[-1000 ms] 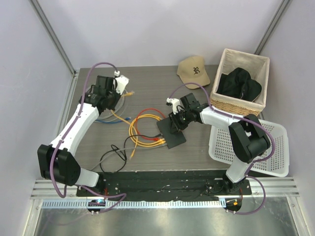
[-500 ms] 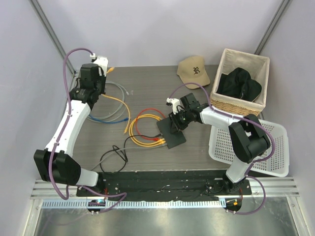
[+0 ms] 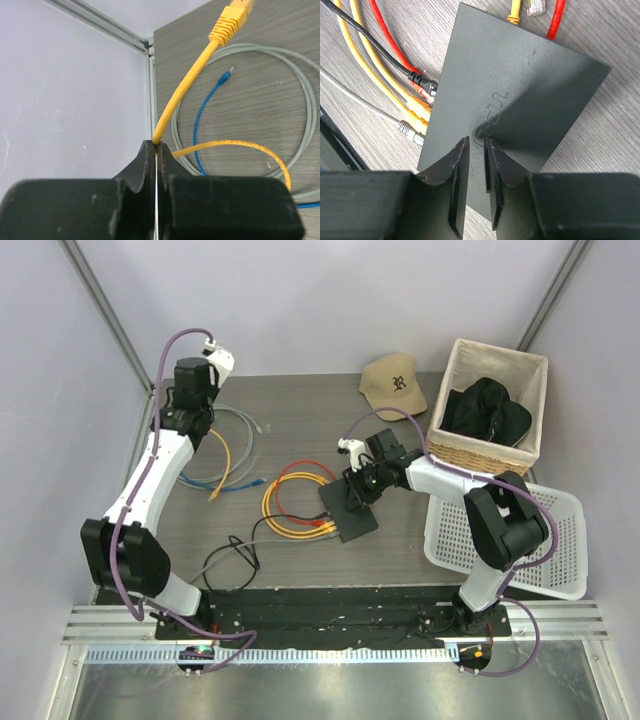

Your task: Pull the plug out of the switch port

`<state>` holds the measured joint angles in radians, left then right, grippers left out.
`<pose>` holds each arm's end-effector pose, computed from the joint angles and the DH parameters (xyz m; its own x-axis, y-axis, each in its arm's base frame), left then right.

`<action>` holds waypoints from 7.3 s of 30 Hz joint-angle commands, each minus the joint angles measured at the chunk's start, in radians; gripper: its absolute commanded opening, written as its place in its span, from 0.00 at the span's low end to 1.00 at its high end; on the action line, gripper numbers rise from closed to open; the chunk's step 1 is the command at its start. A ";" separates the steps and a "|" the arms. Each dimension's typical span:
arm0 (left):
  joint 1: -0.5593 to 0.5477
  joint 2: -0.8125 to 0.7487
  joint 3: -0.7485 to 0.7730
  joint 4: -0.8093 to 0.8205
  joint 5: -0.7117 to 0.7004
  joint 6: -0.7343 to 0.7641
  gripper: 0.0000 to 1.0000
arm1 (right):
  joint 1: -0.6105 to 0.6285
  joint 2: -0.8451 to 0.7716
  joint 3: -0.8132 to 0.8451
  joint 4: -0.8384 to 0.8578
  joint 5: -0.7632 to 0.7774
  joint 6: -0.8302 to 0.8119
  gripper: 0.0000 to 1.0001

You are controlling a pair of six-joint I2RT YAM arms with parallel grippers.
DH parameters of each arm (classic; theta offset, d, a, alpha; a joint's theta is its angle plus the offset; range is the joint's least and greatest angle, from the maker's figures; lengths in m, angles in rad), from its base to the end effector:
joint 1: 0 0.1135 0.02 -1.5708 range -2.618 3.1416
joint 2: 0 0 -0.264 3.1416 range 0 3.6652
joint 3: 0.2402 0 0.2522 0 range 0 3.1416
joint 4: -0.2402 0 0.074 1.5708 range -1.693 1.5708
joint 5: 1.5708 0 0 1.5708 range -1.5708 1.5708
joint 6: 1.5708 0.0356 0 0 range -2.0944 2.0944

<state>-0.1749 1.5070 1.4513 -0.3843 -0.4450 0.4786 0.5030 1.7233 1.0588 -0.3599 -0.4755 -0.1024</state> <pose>0.3445 -0.0453 0.3780 -0.4766 0.5064 -0.7187 -0.0078 0.8150 0.5794 0.2943 0.1805 0.1803 -0.6795 -0.4776 -0.5569 -0.7102 0.6187 0.3360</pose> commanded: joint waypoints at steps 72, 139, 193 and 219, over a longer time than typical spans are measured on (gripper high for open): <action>-0.288 0.556 -0.074 -0.218 1.362 -0.446 0.54 | -0.001 0.028 -0.049 -0.022 0.149 -0.045 0.31; -0.248 0.691 0.103 -0.321 1.266 -0.457 0.00 | -0.001 0.010 -0.106 -0.011 0.153 -0.043 0.31; -0.238 0.719 0.078 -0.451 1.306 -0.304 0.00 | 0.012 -0.034 0.029 -0.044 0.075 0.001 0.01; -0.019 0.351 0.450 -1.180 1.077 0.221 0.00 | 0.011 -0.054 -0.023 0.007 0.115 -0.013 0.05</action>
<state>-0.2722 1.9987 1.9644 -1.2736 0.7525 0.5648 0.5095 1.7115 1.0603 -0.3668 -0.3904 -0.1028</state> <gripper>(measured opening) 0.050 0.050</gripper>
